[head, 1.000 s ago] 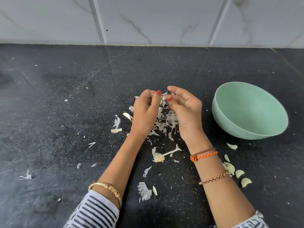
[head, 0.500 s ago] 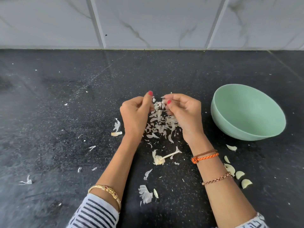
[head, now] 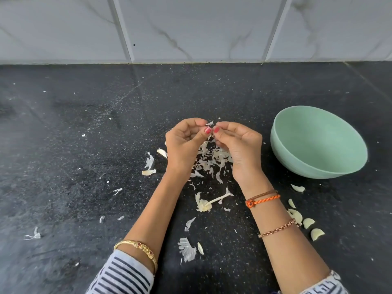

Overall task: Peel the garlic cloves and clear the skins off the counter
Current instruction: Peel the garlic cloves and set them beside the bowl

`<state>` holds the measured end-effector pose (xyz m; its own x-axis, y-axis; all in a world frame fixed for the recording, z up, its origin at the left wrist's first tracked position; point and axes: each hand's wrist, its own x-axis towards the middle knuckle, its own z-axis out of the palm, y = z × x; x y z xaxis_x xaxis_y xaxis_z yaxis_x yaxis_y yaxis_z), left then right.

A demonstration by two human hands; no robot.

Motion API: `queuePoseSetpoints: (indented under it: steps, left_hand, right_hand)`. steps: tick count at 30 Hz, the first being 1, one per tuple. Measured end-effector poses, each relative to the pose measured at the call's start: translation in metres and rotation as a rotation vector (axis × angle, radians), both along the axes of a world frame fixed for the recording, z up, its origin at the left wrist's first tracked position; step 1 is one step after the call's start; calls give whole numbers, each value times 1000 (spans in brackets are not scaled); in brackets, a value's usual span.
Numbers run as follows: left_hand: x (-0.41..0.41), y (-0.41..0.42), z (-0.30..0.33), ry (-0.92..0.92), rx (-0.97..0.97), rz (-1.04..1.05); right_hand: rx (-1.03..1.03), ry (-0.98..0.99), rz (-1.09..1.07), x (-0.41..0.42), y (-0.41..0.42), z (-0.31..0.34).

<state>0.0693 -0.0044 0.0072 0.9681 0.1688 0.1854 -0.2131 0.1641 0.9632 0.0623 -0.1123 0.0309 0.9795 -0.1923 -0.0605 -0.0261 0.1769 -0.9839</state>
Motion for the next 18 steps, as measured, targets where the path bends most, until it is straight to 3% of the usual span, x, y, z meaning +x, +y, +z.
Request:
queuePoseSetpoints:
  steps: [3, 6, 11, 18]
  left_hand:
    - [-1, -1, 1, 50, -112, -27]
    - [-1, -3, 1, 81, -172, -27]
    - [0, -1, 2, 115, -262, 13]
    - [2, 3, 3, 16, -129, 81]
  right_hand:
    - [175, 108, 26, 1, 0, 2]
    - [181, 80, 6, 1, -1, 5]
    - [-14, -23, 31, 0, -2, 5]
    - [-448, -229, 80, 1, -2, -1]
